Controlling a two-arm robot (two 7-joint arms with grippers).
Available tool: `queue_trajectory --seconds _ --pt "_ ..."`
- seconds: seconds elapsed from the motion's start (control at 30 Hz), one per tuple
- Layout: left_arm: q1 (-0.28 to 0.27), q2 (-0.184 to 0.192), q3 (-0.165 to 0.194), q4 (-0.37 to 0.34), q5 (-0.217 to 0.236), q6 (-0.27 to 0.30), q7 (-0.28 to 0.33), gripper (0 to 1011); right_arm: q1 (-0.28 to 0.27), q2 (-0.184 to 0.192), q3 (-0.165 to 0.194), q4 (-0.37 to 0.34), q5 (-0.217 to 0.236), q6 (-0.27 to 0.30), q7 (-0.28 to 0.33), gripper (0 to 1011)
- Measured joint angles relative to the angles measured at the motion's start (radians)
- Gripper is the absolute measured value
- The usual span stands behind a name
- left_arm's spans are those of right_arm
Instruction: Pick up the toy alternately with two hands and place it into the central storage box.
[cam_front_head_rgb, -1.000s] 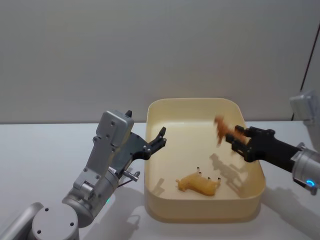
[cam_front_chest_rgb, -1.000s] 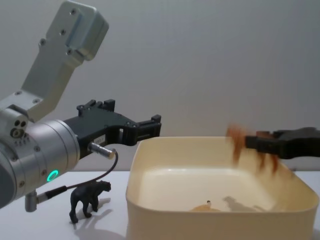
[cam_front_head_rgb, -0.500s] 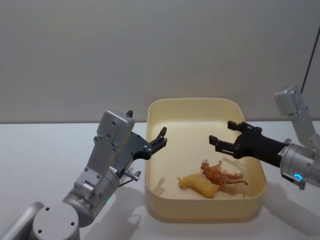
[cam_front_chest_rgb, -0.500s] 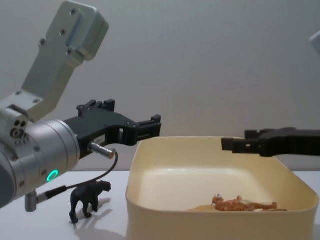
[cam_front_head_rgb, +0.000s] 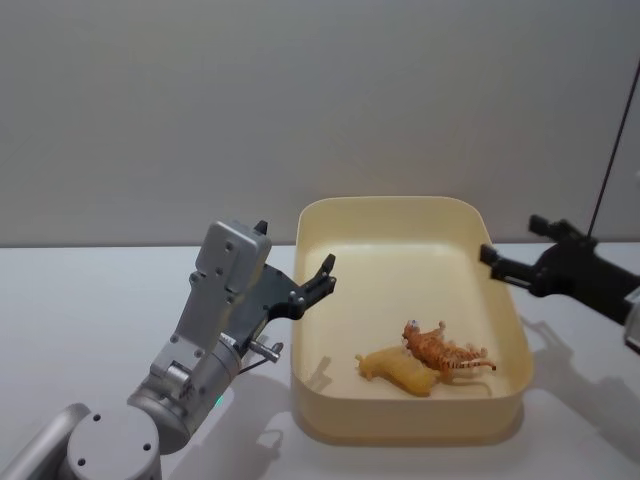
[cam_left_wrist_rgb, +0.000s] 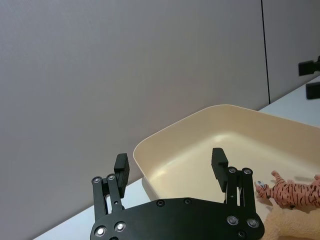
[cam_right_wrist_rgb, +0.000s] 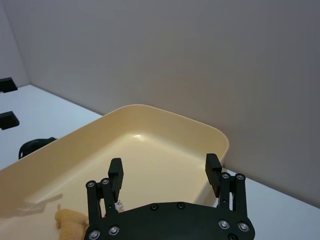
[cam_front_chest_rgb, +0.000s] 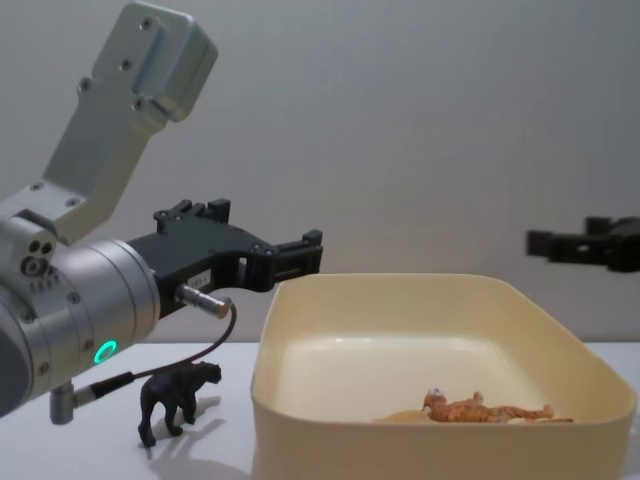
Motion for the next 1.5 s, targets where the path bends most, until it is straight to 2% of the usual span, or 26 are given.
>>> queue_trajectory --seconds 0.2,0.43,0.47,0.7,0.83,1.0,1.27,1.5 --pt "0.009 0.004 -0.002 -0.014 -0.016 0.009 0.011 1002 -0.037 0.032 0.030 -0.042 0.038 -0.017 -0.038 1001" --pt "0.036 0.014 -0.009 -0.057 -0.066 0.057 0.063 1002 -0.061 0.054 0.050 -0.069 0.063 -0.028 -0.061 1001" --pt "0.044 0.018 -0.013 -0.073 -0.089 0.081 0.081 1001 -0.063 0.056 0.052 -0.071 0.065 -0.029 -0.063 1001" --pt "0.057 0.024 -0.026 -0.101 -0.149 0.154 0.117 1001 -0.078 0.068 0.064 -0.088 0.080 -0.036 -0.077 1001" --pt "0.053 0.025 -0.037 -0.103 -0.185 0.217 0.123 1001 -0.083 0.073 0.068 -0.093 0.084 -0.037 -0.081 1001" --pt "0.031 0.022 -0.049 -0.078 -0.203 0.283 0.105 1001 -0.087 0.077 0.071 -0.098 0.089 -0.039 -0.086 1001" --pt "-0.019 0.012 -0.067 0.002 -0.204 0.374 0.047 1002 -0.091 0.080 0.074 -0.102 0.092 -0.041 -0.089 1001" --pt "-0.047 0.000 -0.077 0.064 -0.204 0.417 0.036 1001 -0.093 0.082 0.076 -0.104 0.094 -0.041 -0.091 1001"
